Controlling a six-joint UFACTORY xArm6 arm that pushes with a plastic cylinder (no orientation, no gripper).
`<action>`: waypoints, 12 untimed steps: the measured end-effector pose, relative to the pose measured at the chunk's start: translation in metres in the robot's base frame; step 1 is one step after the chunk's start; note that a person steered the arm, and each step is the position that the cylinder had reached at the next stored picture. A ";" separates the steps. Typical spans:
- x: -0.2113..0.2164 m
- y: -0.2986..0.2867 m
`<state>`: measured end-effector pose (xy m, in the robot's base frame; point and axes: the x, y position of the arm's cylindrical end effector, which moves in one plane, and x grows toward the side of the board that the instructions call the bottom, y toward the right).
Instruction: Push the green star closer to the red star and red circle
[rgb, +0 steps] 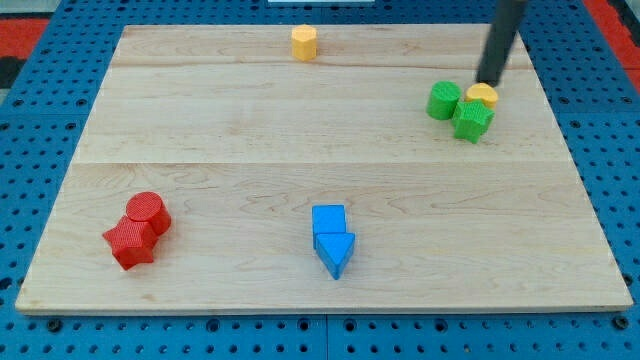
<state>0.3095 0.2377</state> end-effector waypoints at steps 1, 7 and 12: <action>0.027 0.015; 0.079 -0.230; 0.087 -0.421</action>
<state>0.3963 -0.1831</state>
